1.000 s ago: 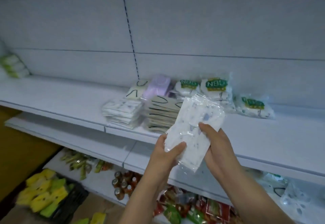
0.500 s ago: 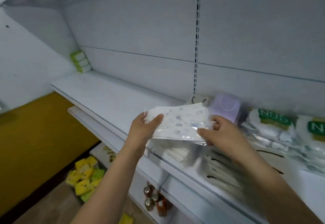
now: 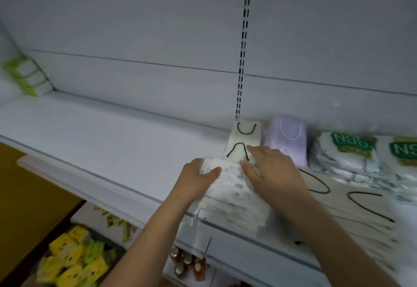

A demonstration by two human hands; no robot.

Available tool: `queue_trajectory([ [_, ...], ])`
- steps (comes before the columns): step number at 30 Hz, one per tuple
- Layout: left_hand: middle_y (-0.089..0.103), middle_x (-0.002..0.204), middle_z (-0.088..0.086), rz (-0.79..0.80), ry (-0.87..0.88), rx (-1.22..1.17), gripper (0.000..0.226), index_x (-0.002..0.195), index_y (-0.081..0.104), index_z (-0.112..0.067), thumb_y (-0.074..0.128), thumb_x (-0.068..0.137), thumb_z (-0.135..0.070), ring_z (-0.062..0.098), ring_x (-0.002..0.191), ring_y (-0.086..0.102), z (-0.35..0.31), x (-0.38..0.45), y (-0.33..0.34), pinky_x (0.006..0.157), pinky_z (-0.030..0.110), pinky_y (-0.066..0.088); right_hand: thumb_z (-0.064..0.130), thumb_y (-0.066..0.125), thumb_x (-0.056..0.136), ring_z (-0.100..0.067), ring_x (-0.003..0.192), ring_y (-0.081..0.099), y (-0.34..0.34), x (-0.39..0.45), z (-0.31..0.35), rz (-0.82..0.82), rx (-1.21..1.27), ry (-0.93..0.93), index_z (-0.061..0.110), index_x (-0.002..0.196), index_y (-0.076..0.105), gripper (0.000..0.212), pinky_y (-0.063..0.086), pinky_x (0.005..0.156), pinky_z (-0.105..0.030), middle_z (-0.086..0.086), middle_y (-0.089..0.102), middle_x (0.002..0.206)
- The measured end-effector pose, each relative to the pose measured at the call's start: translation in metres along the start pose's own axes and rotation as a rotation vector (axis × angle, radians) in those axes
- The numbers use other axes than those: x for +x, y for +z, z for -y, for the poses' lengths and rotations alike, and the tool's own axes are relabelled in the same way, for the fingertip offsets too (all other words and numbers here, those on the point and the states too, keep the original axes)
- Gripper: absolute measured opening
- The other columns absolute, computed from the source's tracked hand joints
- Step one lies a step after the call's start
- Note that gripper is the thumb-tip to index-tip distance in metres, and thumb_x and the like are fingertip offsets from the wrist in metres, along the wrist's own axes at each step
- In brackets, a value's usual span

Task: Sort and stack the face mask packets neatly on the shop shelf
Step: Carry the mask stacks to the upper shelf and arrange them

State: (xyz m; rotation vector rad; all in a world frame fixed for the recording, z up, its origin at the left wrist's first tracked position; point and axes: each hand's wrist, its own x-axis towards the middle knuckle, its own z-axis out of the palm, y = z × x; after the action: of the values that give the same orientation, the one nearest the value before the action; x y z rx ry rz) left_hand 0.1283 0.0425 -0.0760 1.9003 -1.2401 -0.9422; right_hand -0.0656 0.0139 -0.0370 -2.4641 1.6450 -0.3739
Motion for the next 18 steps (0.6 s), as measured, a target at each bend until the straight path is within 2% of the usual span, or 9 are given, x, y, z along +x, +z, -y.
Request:
queue_trajectory([
  [2, 0.057, 0.135, -0.001, 0.033, -0.012, 0.022, 0.049, 0.137, 0.052, -0.017, 0.057, 0.097, -0.044, 0.018, 0.113, 0.057, -0.001, 0.0, 0.005, 0.091, 0.026, 0.042, 0.047, 0.028, 0.104, -0.021, 0.137, 0.039, 0.017, 0.001, 0.007, 0.133, -0.019, -0.042, 0.021, 0.155, 0.026, 0.057, 0.032, 0.11, -0.035, 0.001, 0.038, 0.155],
  [4, 0.056, 0.139, 0.003, 0.059, 0.013, 0.021, 0.046, 0.139, 0.051, -0.017, 0.054, 0.099, -0.041, 0.019, 0.112, 0.054, -0.002, -0.002, 0.007, 0.091, 0.024, 0.037, 0.047, 0.026, 0.105, -0.019, 0.139, 0.037, 0.03, -0.001, 0.006, 0.207, -0.034, -0.04, 0.021, 0.155, 0.024, 0.057, 0.032, 0.111, -0.036, 0.001, 0.035, 0.157],
  [6, 0.05, 0.146, 0.004, 0.056, 0.04, 0.04, 0.053, 0.144, 0.046, -0.014, 0.055, 0.099, -0.041, 0.021, 0.127, 0.05, -0.003, -0.003, 0.003, 0.095, 0.022, 0.034, 0.048, 0.028, 0.105, -0.019, 0.14, 0.037, 0.03, -0.003, 0.001, 0.191, -0.003, -0.043, 0.02, 0.155, 0.028, 0.057, 0.031, 0.113, -0.034, 0.0, 0.037, 0.157],
  [9, 0.039, 0.156, 0.006, -0.166, 0.192, 0.1, 0.065, 0.151, 0.038, -0.014, 0.058, 0.097, -0.043, 0.023, 0.146, 0.03, -0.012, -0.002, -0.007, 0.117, 0.034, 0.027, 0.043, 0.038, 0.104, -0.022, 0.139, 0.039, 0.004, 0.002, -0.008, 0.011, 0.075, -0.032, 0.012, 0.151, 0.037, 0.056, 0.026, 0.112, -0.027, -0.007, 0.043, 0.153],
  [12, 0.046, 0.151, 0.005, -0.354, 0.473, 0.152, 0.053, 0.144, 0.048, -0.016, 0.06, 0.096, -0.034, 0.024, 0.149, 0.024, -0.039, -0.001, -0.004, 0.121, 0.042, 0.025, 0.042, 0.041, 0.101, -0.026, 0.138, 0.041, -0.039, 0.008, -0.023, -0.223, 0.151, 0.025, 0.006, 0.146, 0.043, 0.058, 0.025, 0.114, -0.029, -0.012, 0.045, 0.15],
  [14, 0.05, 0.146, 0.003, -0.333, 0.629, 0.118, 0.046, 0.139, 0.053, -0.016, 0.06, 0.095, -0.03, 0.021, 0.146, 0.029, -0.061, -0.008, 0.012, 0.119, 0.035, 0.026, 0.038, 0.044, 0.102, -0.028, 0.138, 0.042, -0.065, 0.006, -0.039, -0.35, 0.173, 0.096, 0.007, 0.145, 0.045, 0.053, 0.027, 0.114, -0.032, -0.012, 0.046, 0.15],
  [16, 0.055, 0.138, 0.001, -0.234, 0.757, 0.075, 0.042, 0.133, 0.056, -0.016, 0.058, 0.093, -0.029, 0.017, 0.135, 0.04, -0.083, -0.021, 0.04, 0.11, 0.022, 0.028, 0.034, 0.045, 0.103, -0.028, 0.137, 0.042, -0.088, -0.005, -0.06, -0.446, 0.165, 0.172, 0.008, 0.146, 0.044, 0.05, 0.028, 0.113, -0.032, -0.013, 0.046, 0.149],
  [18, 0.056, 0.132, -0.003, -0.095, 0.857, 0.03, 0.039, 0.13, 0.056, -0.016, 0.06, 0.092, -0.026, 0.013, 0.124, 0.047, -0.101, -0.039, 0.077, 0.103, 0.018, 0.032, 0.036, 0.044, 0.104, -0.027, 0.138, 0.041, -0.109, -0.027, -0.083, -0.507, 0.145, 0.241, 0.009, 0.147, 0.042, 0.052, 0.029, 0.113, -0.032, -0.012, 0.045, 0.15],
])
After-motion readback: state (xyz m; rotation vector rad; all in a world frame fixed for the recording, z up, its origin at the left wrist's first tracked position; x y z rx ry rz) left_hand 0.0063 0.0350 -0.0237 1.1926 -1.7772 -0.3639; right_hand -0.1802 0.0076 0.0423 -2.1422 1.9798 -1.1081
